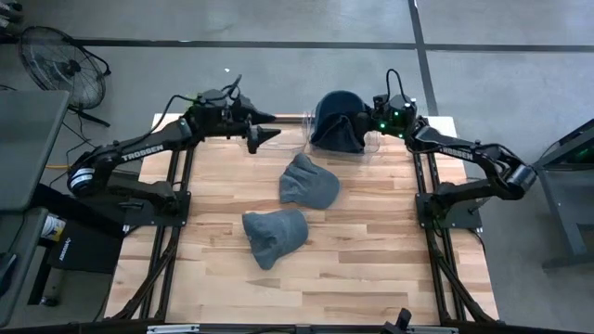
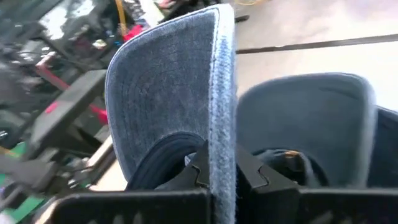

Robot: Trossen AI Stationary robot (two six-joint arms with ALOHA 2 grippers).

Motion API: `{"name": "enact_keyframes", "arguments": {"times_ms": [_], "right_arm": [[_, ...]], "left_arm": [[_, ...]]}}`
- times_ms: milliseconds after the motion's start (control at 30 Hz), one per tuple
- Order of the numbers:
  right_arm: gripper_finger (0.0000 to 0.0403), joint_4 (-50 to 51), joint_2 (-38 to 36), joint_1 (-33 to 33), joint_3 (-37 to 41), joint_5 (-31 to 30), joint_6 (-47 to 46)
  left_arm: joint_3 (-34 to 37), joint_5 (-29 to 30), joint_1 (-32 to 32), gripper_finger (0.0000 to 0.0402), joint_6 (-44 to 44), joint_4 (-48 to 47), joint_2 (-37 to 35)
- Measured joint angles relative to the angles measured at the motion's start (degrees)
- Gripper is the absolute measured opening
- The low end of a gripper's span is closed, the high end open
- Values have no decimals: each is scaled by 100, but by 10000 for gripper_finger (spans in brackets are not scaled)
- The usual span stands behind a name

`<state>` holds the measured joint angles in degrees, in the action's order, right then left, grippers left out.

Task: Pick & Place hat
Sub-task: Put the blue cap into the right transparent bin

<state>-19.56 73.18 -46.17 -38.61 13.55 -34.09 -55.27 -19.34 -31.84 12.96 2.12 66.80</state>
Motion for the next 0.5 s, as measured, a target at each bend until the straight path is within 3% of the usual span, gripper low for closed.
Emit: {"name": "enact_keyframes", "arguments": {"times_ms": [500], "right_arm": [[5,-42,668,-153,0,-804,606]], "left_arm": [[-22,-593,-41,289,86,244,-6]]}}
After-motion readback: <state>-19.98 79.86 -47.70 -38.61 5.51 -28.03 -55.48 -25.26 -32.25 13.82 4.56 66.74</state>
